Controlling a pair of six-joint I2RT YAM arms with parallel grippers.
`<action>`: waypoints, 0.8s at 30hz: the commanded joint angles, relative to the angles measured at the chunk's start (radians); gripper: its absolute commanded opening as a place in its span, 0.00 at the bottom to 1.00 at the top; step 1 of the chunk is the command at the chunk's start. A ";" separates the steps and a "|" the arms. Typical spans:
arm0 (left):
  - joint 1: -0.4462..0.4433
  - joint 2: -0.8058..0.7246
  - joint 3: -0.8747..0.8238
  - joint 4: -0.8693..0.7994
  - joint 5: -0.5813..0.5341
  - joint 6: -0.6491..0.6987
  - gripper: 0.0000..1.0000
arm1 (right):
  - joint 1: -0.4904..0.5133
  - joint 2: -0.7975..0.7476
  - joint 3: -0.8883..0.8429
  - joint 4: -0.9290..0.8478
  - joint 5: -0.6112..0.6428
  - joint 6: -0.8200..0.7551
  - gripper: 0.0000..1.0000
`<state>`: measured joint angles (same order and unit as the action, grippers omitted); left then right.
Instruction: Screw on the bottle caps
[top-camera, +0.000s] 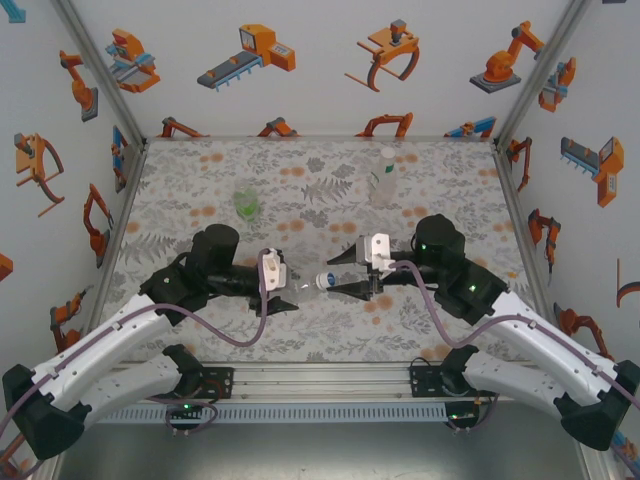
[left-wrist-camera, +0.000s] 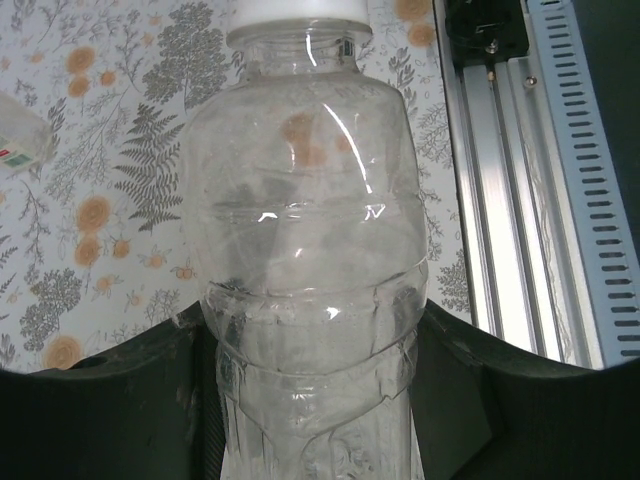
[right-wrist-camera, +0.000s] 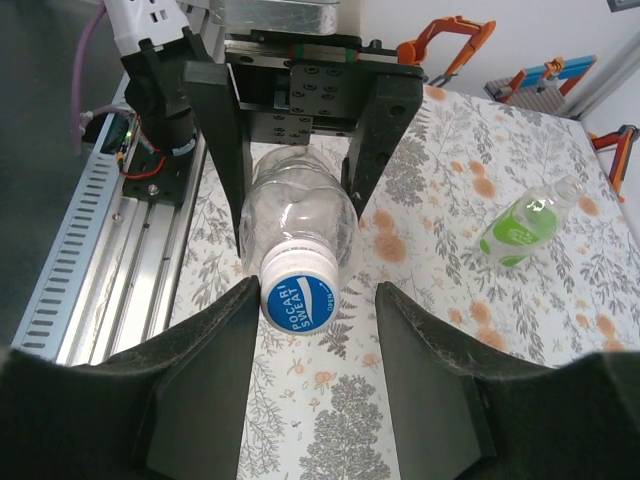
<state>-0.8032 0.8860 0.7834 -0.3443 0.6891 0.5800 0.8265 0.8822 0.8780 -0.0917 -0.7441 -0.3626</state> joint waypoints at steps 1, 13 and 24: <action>-0.004 -0.005 0.028 0.012 0.110 0.018 0.00 | -0.001 -0.014 0.007 0.031 -0.013 0.010 0.48; -0.004 -0.012 0.031 0.005 0.103 0.021 0.00 | -0.001 -0.004 0.013 0.006 -0.066 0.010 0.34; -0.004 -0.039 0.028 0.013 -0.078 0.011 0.00 | -0.001 0.057 -0.015 0.153 0.240 0.436 0.00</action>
<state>-0.8013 0.8726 0.7834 -0.3489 0.6373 0.5793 0.8284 0.9092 0.8780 -0.0544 -0.7033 -0.1661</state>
